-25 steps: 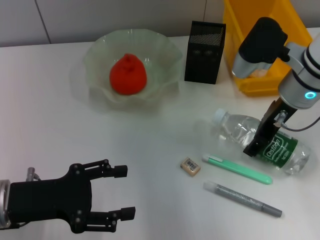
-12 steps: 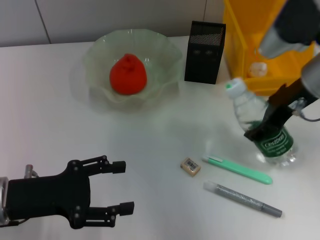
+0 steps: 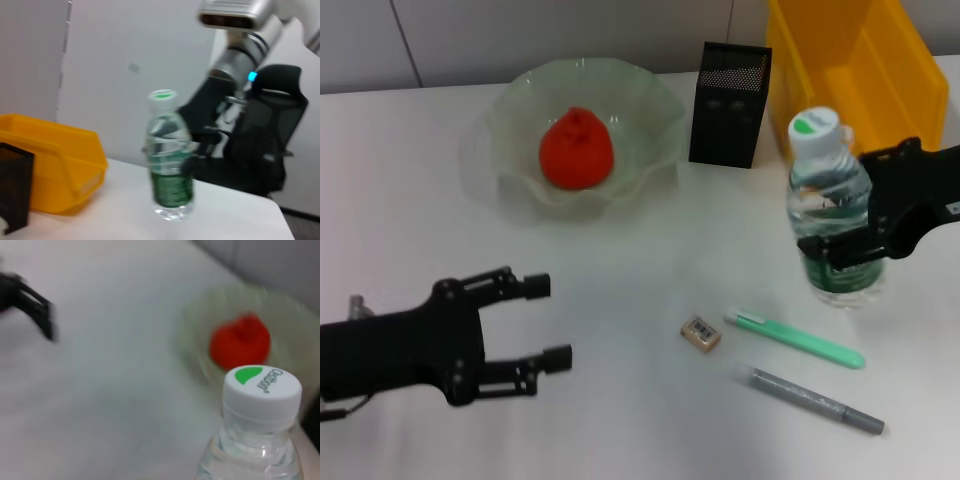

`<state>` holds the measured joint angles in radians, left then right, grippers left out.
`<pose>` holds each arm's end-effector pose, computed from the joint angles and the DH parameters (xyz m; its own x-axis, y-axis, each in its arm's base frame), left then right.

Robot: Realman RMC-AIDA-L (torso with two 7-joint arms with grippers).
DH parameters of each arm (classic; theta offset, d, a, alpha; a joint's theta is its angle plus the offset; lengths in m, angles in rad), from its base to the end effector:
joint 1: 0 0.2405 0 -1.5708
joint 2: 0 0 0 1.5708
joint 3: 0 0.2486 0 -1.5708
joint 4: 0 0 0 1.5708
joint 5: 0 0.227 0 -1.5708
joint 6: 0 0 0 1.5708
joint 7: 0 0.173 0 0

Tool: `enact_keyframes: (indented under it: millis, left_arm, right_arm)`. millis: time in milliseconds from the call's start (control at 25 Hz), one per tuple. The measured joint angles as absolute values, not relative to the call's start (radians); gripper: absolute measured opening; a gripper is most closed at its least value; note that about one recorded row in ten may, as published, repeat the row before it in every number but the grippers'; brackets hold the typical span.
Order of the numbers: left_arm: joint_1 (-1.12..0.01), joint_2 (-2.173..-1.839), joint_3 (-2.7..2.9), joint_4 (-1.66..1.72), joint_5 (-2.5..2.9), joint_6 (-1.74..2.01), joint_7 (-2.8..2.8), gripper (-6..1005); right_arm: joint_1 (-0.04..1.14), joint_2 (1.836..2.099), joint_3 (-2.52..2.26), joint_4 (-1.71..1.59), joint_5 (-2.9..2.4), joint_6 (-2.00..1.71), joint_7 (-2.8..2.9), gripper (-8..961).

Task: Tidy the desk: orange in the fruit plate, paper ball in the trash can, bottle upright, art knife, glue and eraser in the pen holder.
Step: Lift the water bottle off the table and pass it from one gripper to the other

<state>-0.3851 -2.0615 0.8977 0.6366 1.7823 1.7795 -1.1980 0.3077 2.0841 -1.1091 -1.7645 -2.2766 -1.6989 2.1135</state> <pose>-0.2490 0.2840 -0.0264 0.7659 0.2212 0.6037 0.2758 -0.9612 0.0023 0.1780 0.3266 0.0686 0.9376 -0.3472 -0.0191 -0.3239 -0.8521 -0.4111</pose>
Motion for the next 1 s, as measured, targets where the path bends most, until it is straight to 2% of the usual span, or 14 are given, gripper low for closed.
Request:
enact_keyframes:
  millis: [160, 400, 560, 640, 1000]
  left_arm:
    - [-0.402, -2.055, 0.845, 0.636, 1.782, 1.780, -1.250, 837]
    - [-0.447, -2.049, 0.803, 0.635, 1.782, 1.783, -1.328, 837]
    - [-0.480, -2.055, 0.787, 0.635, 1.781, 1.778, -1.359, 837]
    - [-0.501, -2.059, 0.780, 0.636, 1.781, 1.774, -1.365, 836]
    - [-0.519, -2.064, 0.745, 0.637, 1.773, 1.748, -1.358, 836]
  right_arm:
    - [0.259, 2.082, -1.022, -1.721, -2.087, -1.699, 1.979, 767]
    - [0.264, 2.079, -0.979, -1.539, -1.917, -1.692, 1.788, 767]
    - [0.322, 2.081, -0.983, -1.365, -1.860, -1.688, 1.678, 767]
    - [0.392, 2.080, -0.986, -1.221, -1.846, -1.684, 1.610, 767]
    - [0.533, 2.076, -0.987, -0.970, -1.859, -1.605, 1.483, 767]
